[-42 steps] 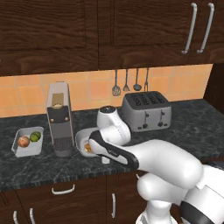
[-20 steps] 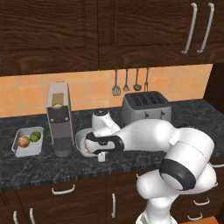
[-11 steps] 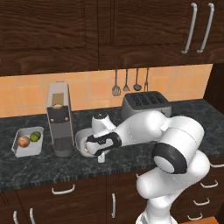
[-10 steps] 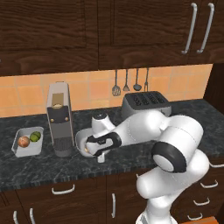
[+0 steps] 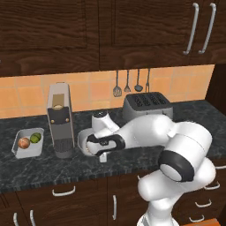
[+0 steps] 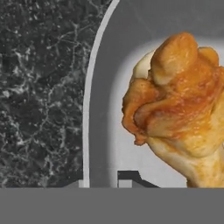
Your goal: Take the meat container that has the chicken drumstick and place it on the second highest rack of the freezer. Then take the vegetable container that has the onion and lime and place it on the highest rack of the freezer.
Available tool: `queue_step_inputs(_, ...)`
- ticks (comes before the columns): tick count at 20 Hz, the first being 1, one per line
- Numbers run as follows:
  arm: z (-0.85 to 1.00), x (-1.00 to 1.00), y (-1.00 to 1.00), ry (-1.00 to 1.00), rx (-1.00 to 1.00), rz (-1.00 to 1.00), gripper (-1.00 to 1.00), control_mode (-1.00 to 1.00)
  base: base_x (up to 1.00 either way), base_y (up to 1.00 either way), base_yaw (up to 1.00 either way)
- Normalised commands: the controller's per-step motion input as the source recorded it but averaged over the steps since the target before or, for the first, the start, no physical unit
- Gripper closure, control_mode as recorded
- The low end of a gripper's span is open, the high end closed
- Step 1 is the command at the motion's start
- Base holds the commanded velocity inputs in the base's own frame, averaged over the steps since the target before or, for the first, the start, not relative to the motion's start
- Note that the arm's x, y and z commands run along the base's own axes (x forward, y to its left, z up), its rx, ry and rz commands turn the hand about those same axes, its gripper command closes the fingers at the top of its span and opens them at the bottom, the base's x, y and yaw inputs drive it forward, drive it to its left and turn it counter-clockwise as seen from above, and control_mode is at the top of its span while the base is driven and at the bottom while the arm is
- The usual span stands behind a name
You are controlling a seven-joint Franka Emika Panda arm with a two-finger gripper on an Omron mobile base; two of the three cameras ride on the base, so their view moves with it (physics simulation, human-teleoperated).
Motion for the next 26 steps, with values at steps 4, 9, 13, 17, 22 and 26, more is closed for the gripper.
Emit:
queue_step_inputs(4, 0.67, -0.42, -0.31, -0.17, 0.00, 0.08, 1.00, -1.00, 0.00, 0.00, 0.00)
queue_step_inputs(9, 0.66, -0.51, -0.51, -0.09, 0.00, 0.09, 1.00, -1.00, 0.00, 0.00, 0.00)
queue_step_inputs(13, 0.53, -0.47, -0.82, -0.06, 0.00, 0.12, 1.00, -1.00, 0.00, 0.00, 0.00)
queue_step_inputs(17, 0.34, -0.56, -1.00, -0.01, -0.05, 0.10, 1.00, -1.00, 0.00, 0.00, 0.00)
queue_step_inputs(22, 0.37, -0.28, -0.98, -0.04, -0.07, 0.14, 1.00, -1.00, 0.00, 0.00, 0.00)
queue_step_inputs(26, 0.37, 0.00, -0.55, -0.12, 0.00, 0.04, 1.00, -1.00, 0.00, 0.00, 0.00)
